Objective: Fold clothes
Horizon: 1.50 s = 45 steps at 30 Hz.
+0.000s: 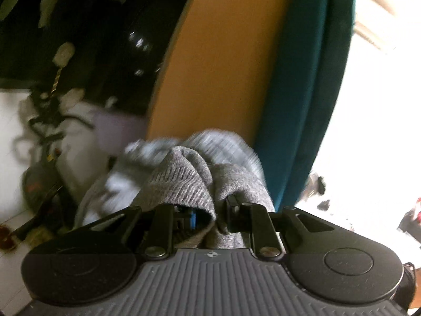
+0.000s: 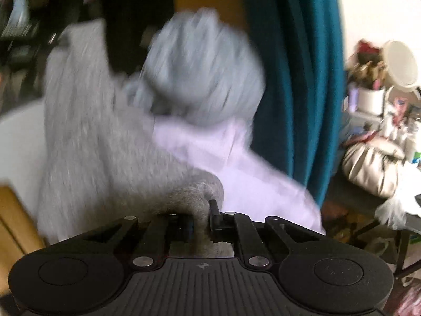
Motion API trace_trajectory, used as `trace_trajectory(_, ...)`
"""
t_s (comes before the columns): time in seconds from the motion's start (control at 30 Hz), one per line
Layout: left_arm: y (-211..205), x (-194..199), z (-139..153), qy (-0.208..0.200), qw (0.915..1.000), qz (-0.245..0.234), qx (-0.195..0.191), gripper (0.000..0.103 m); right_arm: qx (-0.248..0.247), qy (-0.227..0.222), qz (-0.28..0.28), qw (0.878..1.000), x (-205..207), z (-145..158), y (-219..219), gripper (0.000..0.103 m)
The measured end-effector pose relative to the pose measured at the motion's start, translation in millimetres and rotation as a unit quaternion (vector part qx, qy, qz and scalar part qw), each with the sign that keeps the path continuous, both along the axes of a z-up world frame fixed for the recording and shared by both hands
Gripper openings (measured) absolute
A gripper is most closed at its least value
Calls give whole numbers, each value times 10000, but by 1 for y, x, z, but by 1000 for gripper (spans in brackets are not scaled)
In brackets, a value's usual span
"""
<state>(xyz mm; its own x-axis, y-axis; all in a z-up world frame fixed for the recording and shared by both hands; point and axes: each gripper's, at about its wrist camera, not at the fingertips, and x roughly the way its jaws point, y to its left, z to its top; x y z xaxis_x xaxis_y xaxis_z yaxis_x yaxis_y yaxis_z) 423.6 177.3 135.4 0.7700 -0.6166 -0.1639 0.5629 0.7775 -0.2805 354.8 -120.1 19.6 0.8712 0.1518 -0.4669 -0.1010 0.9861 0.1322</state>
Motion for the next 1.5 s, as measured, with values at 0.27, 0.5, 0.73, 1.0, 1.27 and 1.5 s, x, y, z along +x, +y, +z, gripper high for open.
trace_trajectory(0.27,-48,-12,86,-919,9923,-733,-388,19,282,-1342,-332,9900,-16,97,-40,9)
trace_trajectory(0.5,-72,5,94,-1150,9927,-299,-191,19,30,-914,-239,9955,-13,78,-52,11)
trace_trajectory(0.73,-77,17,54,-653,9976,-90,190,19,-170,540,267,9980,-1,-22,-31,31)
trace_trajectory(1.0,-75,11,55,-709,9972,-67,215,19,-531,818,658,9931,16,-75,20,89)
trace_trajectory(1.27,-58,-9,55,-682,9974,-37,235,20,-884,645,560,9924,24,-84,47,86)
trace_trajectory(1.5,-41,-9,55,-556,9984,44,64,20,44,504,580,9970,5,-61,15,17)
